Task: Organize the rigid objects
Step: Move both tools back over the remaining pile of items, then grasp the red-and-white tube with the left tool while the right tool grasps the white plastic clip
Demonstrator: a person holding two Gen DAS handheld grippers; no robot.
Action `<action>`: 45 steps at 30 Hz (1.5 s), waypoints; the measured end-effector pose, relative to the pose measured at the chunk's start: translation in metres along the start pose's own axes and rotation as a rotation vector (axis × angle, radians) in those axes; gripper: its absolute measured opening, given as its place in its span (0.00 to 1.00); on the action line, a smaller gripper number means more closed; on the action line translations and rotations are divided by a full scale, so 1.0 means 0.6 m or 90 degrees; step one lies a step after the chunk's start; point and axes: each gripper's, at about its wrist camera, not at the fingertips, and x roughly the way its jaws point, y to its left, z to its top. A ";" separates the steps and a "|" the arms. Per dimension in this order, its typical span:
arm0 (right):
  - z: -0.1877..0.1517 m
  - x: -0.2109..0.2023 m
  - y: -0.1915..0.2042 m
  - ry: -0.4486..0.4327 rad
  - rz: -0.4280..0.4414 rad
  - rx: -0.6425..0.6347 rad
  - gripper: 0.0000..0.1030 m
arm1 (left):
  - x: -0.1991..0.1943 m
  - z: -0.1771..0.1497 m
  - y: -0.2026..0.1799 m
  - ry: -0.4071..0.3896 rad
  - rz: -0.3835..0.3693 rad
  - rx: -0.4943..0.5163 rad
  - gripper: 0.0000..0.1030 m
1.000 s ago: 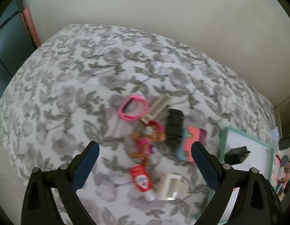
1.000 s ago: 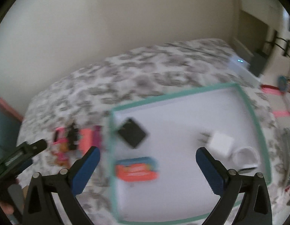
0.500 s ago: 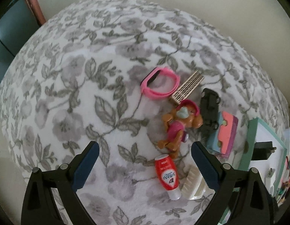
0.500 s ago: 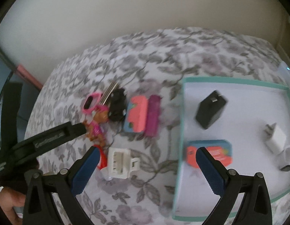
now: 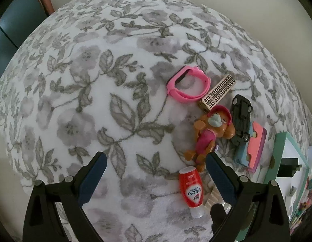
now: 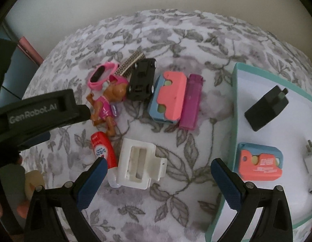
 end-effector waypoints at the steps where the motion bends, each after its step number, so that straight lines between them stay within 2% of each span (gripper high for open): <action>1: 0.000 0.003 0.000 0.002 -0.001 0.000 1.00 | 0.000 0.000 0.000 0.002 -0.001 0.001 0.95; 10: -0.006 0.025 0.021 0.013 -0.042 -0.043 0.99 | 0.017 -0.006 -0.013 0.020 0.000 0.022 0.95; 21: -0.008 0.016 0.002 0.014 -0.049 -0.040 0.83 | 0.053 -0.024 -0.044 0.072 -0.010 0.050 0.95; 25: -0.011 0.018 -0.002 0.020 -0.039 -0.042 0.79 | 0.055 -0.040 -0.055 0.078 -0.039 0.058 0.93; 29: -0.012 0.014 -0.011 0.020 -0.034 -0.032 0.73 | 0.062 -0.048 -0.076 0.084 -0.040 0.079 0.64; 31: -0.011 0.014 -0.013 0.020 -0.034 -0.030 0.71 | 0.064 -0.051 -0.079 0.086 -0.038 0.085 0.56; 32: -0.012 0.013 -0.015 0.020 -0.033 -0.028 0.70 | 0.065 -0.051 -0.084 0.082 -0.032 0.091 0.48; 33: -0.011 0.013 -0.016 0.019 -0.031 -0.026 0.69 | 0.063 -0.051 -0.087 0.079 -0.038 0.095 0.39; 34: -0.011 0.012 -0.016 0.019 -0.031 -0.026 0.69 | 0.062 -0.051 -0.087 0.080 -0.051 0.095 0.35; 45: -0.011 0.026 0.005 0.018 -0.058 -0.051 0.64 | 0.071 -0.060 -0.126 0.065 -0.039 0.130 0.33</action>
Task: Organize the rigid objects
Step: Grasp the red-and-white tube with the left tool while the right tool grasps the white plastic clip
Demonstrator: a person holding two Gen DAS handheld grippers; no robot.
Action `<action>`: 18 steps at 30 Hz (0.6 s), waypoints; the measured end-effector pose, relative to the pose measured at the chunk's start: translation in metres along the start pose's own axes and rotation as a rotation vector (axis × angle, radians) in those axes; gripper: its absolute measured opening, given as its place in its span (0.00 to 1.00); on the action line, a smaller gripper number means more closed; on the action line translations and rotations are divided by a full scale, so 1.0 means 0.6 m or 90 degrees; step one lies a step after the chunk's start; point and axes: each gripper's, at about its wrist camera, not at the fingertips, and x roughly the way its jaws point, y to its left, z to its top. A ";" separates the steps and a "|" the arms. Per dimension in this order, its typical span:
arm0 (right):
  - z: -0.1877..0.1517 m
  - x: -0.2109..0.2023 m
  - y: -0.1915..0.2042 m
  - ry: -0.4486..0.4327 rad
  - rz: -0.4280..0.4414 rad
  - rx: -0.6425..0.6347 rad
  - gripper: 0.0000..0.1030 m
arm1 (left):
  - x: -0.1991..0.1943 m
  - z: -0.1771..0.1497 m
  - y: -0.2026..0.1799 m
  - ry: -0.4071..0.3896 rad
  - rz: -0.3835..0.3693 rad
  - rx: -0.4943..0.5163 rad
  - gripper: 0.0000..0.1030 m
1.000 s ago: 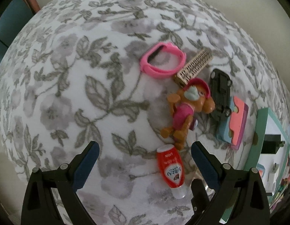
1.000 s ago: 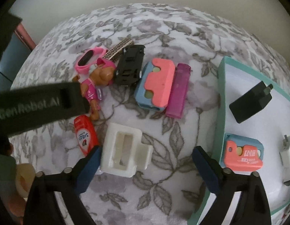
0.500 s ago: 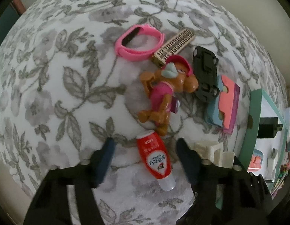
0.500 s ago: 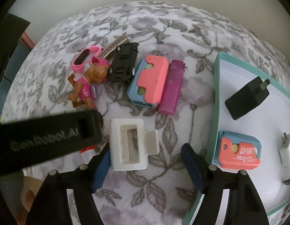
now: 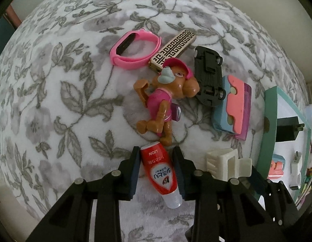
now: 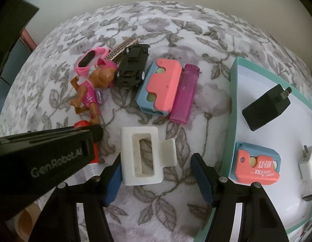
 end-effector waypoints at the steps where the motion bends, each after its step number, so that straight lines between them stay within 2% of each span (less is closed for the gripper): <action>1: 0.000 0.000 0.001 0.000 -0.004 -0.003 0.63 | 0.003 0.001 -0.001 -0.001 0.002 0.002 0.33; 5: -0.002 -0.003 -0.002 -0.003 -0.014 0.000 0.50 | 0.006 -0.004 -0.010 -0.005 0.020 0.025 0.33; 9: -0.002 -0.004 -0.012 -0.003 -0.005 0.003 0.50 | 0.002 -0.006 -0.034 -0.009 0.035 0.036 0.34; 18: -0.004 -0.008 -0.020 0.001 0.005 0.014 0.49 | -0.012 -0.008 -0.034 -0.012 0.033 0.040 0.31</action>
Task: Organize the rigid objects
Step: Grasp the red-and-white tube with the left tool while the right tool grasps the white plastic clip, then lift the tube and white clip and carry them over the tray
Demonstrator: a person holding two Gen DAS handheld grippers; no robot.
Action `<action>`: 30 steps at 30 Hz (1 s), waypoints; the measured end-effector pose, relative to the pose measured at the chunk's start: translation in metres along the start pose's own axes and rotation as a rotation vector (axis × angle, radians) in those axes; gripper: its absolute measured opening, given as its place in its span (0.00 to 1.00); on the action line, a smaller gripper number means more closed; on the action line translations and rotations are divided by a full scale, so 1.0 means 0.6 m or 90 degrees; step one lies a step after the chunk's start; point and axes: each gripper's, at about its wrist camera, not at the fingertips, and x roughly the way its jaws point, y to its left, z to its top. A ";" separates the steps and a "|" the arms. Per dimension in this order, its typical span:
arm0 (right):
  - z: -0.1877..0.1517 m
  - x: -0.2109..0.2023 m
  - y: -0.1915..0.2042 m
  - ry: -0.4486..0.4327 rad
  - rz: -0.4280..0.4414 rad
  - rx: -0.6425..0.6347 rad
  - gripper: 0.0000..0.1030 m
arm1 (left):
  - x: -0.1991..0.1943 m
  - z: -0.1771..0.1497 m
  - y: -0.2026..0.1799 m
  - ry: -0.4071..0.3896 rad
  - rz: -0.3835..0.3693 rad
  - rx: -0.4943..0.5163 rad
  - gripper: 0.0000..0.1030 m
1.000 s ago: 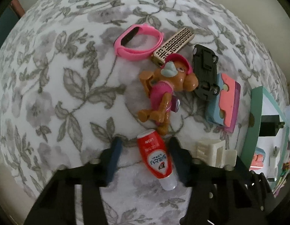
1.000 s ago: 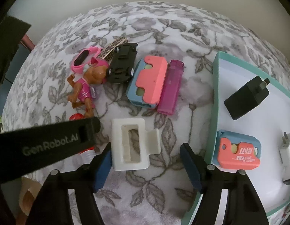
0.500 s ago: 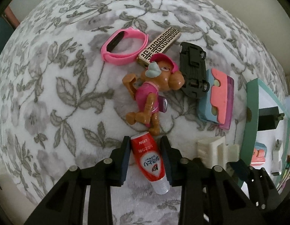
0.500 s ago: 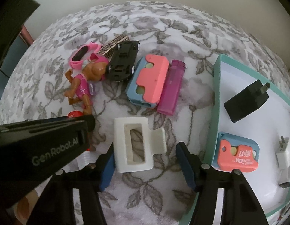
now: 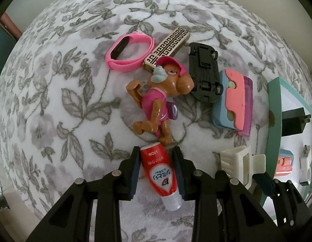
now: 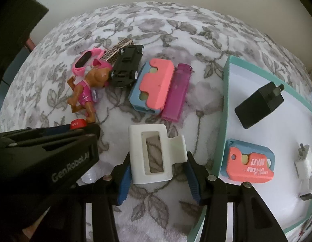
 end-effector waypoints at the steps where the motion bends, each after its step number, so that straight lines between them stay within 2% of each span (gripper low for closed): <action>1: 0.000 -0.001 -0.002 0.000 0.004 0.003 0.49 | -0.002 0.000 0.001 -0.001 -0.002 0.002 0.31; 6: 0.002 -0.011 -0.011 -0.005 0.019 0.009 0.49 | -0.015 0.004 0.006 -0.008 -0.016 0.001 0.30; 14: 0.005 -0.030 -0.012 -0.021 0.041 0.017 0.49 | -0.065 0.015 0.017 -0.048 -0.021 0.003 0.29; 24: 0.010 -0.059 -0.020 -0.056 0.057 0.039 0.49 | -0.135 0.025 0.042 -0.114 -0.028 -0.007 0.29; 30: 0.020 -0.087 -0.023 -0.097 0.061 0.049 0.49 | -0.175 0.024 0.039 -0.167 -0.031 -0.012 0.29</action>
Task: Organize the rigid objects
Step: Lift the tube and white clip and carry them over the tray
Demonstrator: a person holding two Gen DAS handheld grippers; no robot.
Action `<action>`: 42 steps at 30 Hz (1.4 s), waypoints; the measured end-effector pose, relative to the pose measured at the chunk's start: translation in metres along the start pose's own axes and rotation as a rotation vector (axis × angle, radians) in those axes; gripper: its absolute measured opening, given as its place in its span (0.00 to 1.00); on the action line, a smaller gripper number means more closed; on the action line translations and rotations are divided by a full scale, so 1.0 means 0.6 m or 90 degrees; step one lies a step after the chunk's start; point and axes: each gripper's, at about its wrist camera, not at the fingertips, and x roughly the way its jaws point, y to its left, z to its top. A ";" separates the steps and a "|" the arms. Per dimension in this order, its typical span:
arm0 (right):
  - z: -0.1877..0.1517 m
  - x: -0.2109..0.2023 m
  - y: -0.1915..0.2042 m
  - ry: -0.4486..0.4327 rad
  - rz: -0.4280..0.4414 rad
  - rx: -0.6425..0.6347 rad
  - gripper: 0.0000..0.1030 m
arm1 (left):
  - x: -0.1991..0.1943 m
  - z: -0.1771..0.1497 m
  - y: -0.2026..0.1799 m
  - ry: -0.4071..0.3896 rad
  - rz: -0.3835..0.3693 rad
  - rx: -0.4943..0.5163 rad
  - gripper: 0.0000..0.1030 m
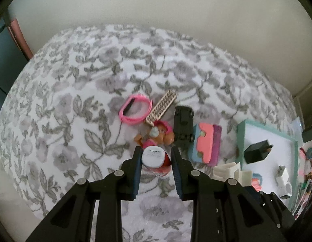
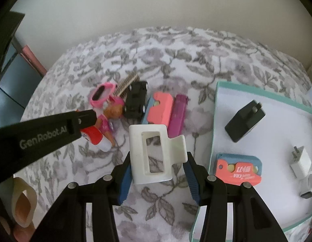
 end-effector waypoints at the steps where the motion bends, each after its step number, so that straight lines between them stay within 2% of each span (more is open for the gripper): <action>1: 0.003 -0.009 0.000 -0.011 -0.001 0.001 0.49 | -0.007 0.002 -0.001 -0.009 -0.002 0.002 0.29; 8: 0.017 -0.068 -0.016 -0.085 -0.024 0.011 0.49 | -0.064 0.015 -0.015 -0.070 -0.016 0.010 0.29; 15: 0.025 -0.119 -0.068 -0.144 -0.052 0.069 0.49 | -0.110 0.015 -0.041 -0.114 -0.026 0.031 0.29; 20: 0.024 -0.140 -0.114 -0.161 -0.143 0.119 0.49 | -0.133 0.009 -0.073 -0.137 -0.024 0.069 0.29; 23: 0.018 -0.141 -0.156 -0.153 -0.171 0.166 0.49 | -0.140 0.001 -0.100 -0.138 -0.039 0.098 0.29; 29: -0.010 -0.133 -0.249 -0.114 -0.206 0.275 0.49 | -0.126 -0.027 -0.162 -0.100 -0.075 0.169 0.29; 34: -0.042 -0.123 -0.310 -0.062 -0.209 0.353 0.49 | -0.095 -0.060 -0.213 -0.027 -0.136 0.216 0.29; 42: -0.064 -0.091 -0.328 0.002 -0.217 0.365 0.49 | -0.040 -0.094 -0.251 0.065 -0.159 0.255 0.29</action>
